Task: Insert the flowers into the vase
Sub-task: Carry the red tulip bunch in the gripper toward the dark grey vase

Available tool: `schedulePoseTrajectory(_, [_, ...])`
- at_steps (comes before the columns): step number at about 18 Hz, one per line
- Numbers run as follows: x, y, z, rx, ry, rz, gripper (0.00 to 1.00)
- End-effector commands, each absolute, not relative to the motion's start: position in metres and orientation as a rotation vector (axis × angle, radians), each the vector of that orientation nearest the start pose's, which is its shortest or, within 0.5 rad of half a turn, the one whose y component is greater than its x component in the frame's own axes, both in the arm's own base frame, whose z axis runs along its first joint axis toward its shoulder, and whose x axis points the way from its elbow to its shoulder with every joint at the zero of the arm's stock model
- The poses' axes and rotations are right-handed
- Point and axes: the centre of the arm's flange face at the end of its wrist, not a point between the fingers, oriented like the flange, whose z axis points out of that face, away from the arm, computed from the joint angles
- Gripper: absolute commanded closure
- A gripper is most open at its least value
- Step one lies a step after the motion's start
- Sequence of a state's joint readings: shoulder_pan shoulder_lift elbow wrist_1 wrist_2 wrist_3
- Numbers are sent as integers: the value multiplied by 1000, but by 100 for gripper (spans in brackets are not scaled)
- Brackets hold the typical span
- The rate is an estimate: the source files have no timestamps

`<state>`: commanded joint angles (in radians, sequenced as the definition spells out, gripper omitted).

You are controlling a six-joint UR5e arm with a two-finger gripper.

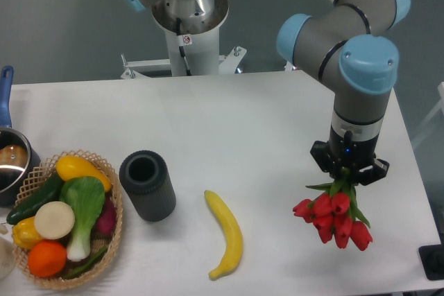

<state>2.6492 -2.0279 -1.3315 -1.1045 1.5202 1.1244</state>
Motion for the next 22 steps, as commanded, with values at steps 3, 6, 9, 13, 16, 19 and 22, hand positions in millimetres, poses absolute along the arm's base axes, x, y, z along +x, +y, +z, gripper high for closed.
schedulePoseTrajectory(3, [-539, 448, 393, -2958, 79, 295, 100])
schedulePoseTrajectory(6, [-523, 454, 414, -2902, 11, 268, 100])
schedulePoseTrajectory(9, [-499, 470, 424, -2826, 6, 208, 100])
schedulePoseTrajectory(13, [-459, 493, 441, -2636, 71, 56, 100])
schedulePoseTrajectory(16, [-431, 505, 452, -2449, 69, -29, 100])
schedulePoseTrajectory(19, [-400, 509, 463, -2239, 103, -134, 100])
schedulePoseTrajectory(22, [-377, 516, 478, -2106, 115, -281, 100])
